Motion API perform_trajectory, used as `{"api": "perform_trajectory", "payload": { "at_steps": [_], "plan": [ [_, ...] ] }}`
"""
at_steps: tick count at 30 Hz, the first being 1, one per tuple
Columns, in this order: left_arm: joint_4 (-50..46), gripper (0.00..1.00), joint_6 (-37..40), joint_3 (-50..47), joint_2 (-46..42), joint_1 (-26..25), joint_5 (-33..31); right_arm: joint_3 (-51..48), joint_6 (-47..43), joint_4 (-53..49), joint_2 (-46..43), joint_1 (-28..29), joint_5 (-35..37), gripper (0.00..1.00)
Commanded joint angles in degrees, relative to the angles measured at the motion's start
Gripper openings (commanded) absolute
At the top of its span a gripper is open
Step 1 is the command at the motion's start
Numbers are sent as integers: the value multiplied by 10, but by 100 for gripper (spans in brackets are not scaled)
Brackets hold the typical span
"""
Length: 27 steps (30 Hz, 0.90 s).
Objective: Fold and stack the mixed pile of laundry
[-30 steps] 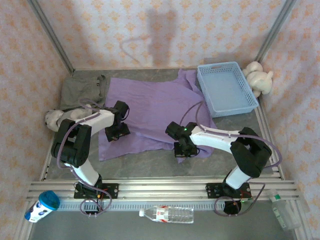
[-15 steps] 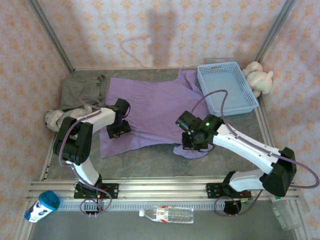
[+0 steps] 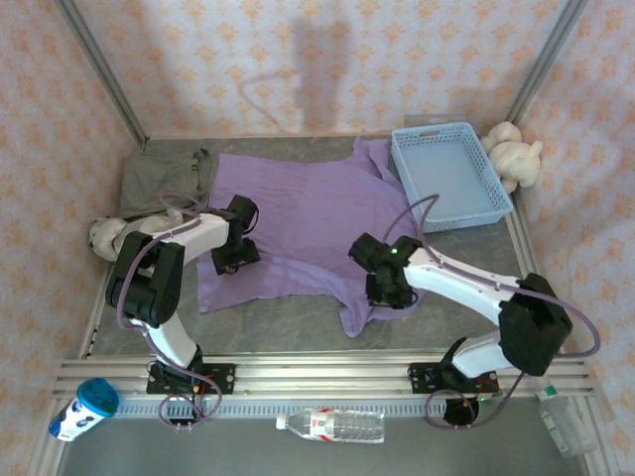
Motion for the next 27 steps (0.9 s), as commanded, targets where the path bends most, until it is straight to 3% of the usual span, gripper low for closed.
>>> {"api": "perform_trajectory", "payload": {
  "at_steps": [1,5,9,11,14,16,20,24,25,26,27],
  "plan": [
    [4,67,12,-20,27,5,-8,-42,50,13,-26,-15,14,30],
    [-1,67,14,-22,21,6,-11,-63,64,65,12,-15,-6,46],
    [-3,67,14,-25,14,6,-15,-74,69,115,67,-16,-5,49],
    [-5,67,15,-26,13,6,-18,-70,72,121,95,-17,7,43],
    [-6,67,17,-26,11,5,-20,-50,78,59,88,-17,59,14],
    [-6,67,17,-25,11,6,-22,-40,83,2,43,-18,94,1],
    [-4,67,19,-15,18,6,-26,-6,118,-140,-100,-22,157,0],
    [-8,67,22,-10,14,6,-34,-6,144,-197,-204,-55,134,0],
    [-7,67,23,-13,11,6,-36,-15,142,-192,-212,-62,126,4],
    [-7,67,25,-13,9,5,-38,-26,135,-181,-209,-68,119,17],
    [-9,67,27,-13,7,6,-39,-40,121,-162,-193,-78,102,36]
  ]
}}
